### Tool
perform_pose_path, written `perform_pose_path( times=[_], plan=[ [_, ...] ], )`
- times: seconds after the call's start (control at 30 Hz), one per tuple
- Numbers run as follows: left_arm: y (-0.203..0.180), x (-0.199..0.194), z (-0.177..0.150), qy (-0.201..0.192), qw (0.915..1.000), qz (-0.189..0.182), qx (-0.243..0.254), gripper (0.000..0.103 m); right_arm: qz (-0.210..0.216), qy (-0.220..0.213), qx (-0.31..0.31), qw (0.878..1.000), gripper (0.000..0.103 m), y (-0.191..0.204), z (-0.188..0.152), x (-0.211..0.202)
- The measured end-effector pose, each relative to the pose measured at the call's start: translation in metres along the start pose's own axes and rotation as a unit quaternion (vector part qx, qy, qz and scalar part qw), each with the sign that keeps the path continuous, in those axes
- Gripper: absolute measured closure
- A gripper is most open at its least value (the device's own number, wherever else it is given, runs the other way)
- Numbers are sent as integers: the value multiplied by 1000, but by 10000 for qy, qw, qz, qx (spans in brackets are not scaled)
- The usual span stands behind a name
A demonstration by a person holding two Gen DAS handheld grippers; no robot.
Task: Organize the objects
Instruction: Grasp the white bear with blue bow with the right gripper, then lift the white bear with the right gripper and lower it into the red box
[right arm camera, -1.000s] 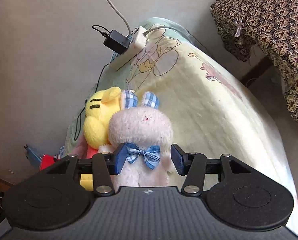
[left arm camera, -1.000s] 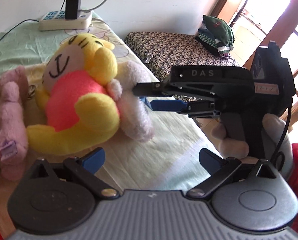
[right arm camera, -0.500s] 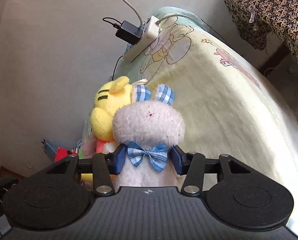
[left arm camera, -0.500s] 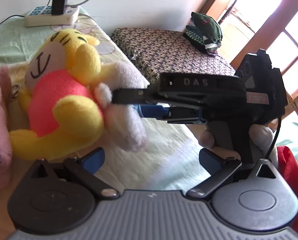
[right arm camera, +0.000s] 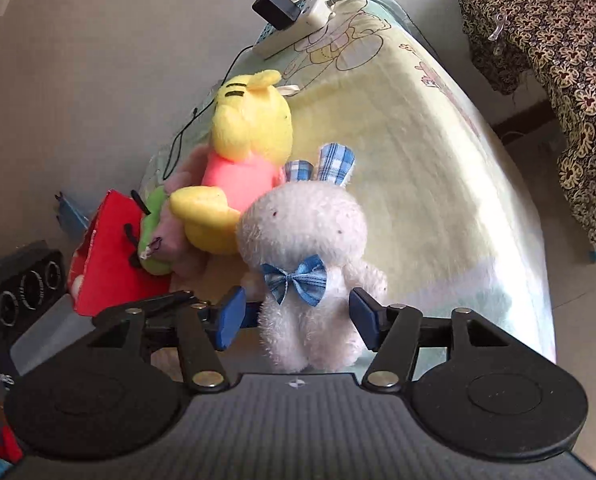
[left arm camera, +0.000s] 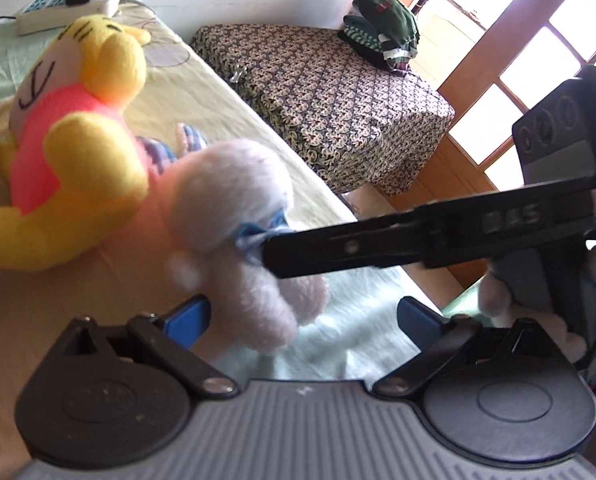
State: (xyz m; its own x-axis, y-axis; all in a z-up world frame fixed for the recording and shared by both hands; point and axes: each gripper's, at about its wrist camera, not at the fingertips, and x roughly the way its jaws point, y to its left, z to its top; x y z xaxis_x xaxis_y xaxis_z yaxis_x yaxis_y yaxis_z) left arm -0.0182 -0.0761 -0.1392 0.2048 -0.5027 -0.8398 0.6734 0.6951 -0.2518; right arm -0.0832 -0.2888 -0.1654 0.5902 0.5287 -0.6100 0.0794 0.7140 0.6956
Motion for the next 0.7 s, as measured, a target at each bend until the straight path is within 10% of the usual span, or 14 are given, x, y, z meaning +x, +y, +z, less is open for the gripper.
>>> perform_pose_path(
  times=[0.4, 0.7],
  plan=[
    [25, 10, 20, -31, 9993, 294, -228, 16, 444, -162, 498, 9976, 42, -24, 15, 25],
    [36, -7, 13, -15, 9989, 157, -433, 26, 975, 154, 991, 9902, 62, -29, 6, 26]
  ],
)
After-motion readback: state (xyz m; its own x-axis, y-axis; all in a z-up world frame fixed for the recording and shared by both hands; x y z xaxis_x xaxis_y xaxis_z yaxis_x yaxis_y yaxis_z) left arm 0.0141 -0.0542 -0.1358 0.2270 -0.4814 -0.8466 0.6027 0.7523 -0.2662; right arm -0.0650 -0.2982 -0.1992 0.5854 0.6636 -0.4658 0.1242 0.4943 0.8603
